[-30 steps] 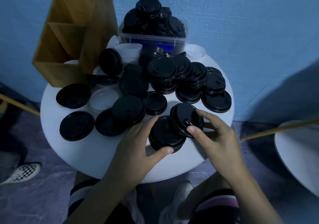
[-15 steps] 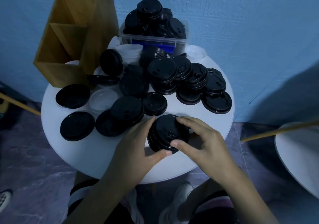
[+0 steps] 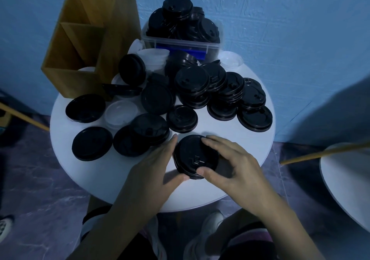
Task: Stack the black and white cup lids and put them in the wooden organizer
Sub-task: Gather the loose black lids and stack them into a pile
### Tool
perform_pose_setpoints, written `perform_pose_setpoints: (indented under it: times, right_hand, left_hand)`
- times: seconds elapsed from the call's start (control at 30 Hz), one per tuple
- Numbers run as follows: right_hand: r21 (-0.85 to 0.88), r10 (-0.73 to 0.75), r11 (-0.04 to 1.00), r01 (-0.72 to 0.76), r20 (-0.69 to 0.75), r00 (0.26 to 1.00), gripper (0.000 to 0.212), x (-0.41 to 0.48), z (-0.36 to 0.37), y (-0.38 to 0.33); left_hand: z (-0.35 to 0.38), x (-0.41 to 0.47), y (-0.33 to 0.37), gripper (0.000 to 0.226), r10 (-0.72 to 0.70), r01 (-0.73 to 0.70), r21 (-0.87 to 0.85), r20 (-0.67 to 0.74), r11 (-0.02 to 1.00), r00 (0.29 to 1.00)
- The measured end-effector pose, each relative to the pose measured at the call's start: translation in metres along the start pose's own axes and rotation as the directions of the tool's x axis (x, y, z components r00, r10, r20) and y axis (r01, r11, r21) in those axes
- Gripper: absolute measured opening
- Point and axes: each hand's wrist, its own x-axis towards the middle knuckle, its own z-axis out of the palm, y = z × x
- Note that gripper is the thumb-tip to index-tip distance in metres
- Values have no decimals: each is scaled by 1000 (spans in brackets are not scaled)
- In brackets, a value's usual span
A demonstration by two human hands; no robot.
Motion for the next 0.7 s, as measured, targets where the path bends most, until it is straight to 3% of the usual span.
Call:
perform_pose_setpoints:
  times: [0.17, 0.37, 0.7]
  right_hand:
    - [-24, 9, 1000, -8, 15, 1000, 73, 1, -2, 2]
    - [-8, 1, 1000, -1, 50, 999, 73, 2, -2, 3]
    - [-71, -29, 997, 35, 81, 996, 75, 2, 5, 4]
  left_hand:
    - [3, 4, 2, 81, 7, -7, -24, 14, 1000, 1000]
    - [0, 6, 1, 89, -25, 26, -100, 7, 995, 1000]
    - [-1, 9, -4, 97, 17, -17, -15, 6, 1000, 1000]
